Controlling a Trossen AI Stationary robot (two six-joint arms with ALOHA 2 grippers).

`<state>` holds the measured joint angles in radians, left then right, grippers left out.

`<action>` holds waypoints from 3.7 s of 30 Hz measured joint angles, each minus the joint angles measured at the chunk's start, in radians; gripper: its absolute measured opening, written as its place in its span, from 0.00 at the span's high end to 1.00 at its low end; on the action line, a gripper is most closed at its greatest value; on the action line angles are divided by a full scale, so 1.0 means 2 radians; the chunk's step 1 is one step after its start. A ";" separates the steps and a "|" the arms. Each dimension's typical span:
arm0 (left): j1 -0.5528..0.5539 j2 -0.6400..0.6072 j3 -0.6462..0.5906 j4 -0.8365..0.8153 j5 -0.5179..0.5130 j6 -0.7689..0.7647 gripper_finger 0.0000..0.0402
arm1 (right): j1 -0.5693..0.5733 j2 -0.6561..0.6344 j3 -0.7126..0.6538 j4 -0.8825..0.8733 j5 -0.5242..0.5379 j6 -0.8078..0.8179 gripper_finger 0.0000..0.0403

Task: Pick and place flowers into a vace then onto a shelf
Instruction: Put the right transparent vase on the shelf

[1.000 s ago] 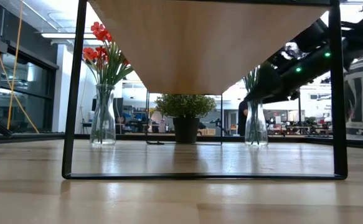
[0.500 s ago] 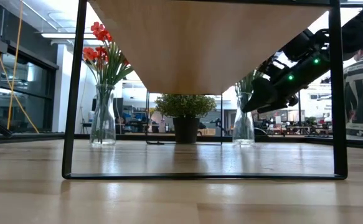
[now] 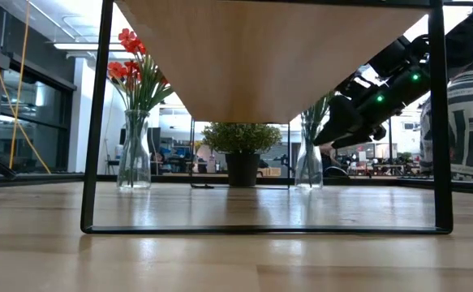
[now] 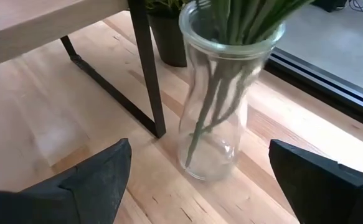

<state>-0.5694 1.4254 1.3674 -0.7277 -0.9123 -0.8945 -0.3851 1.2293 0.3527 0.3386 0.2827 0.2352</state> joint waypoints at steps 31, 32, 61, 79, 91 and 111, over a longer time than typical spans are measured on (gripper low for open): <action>0.000 0.000 0.000 0.001 0.003 -0.001 0.46 | -0.001 0.000 0.000 0.071 0.000 -0.031 0.08; 0.000 0.000 0.000 0.000 0.003 -0.001 0.46 | -0.001 0.000 0.000 0.071 0.000 -0.031 0.08; 0.000 0.000 0.000 -0.002 0.004 0.000 0.46 | -0.025 0.066 0.000 0.178 -0.004 -0.027 0.09; 0.000 0.000 0.000 -0.002 0.008 0.000 0.46 | -0.025 0.129 0.057 0.168 -0.005 -0.052 0.24; 0.000 0.000 0.000 -0.003 0.015 0.000 0.46 | -0.025 0.127 0.055 0.160 -0.004 -0.049 0.55; 0.000 0.000 0.000 -0.002 0.015 -0.001 0.46 | -0.026 0.106 0.054 0.123 -0.015 -0.047 0.56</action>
<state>-0.5697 1.4254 1.3674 -0.7320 -0.8829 -0.8959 -0.4362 1.4407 0.4606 0.5847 0.2535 0.1415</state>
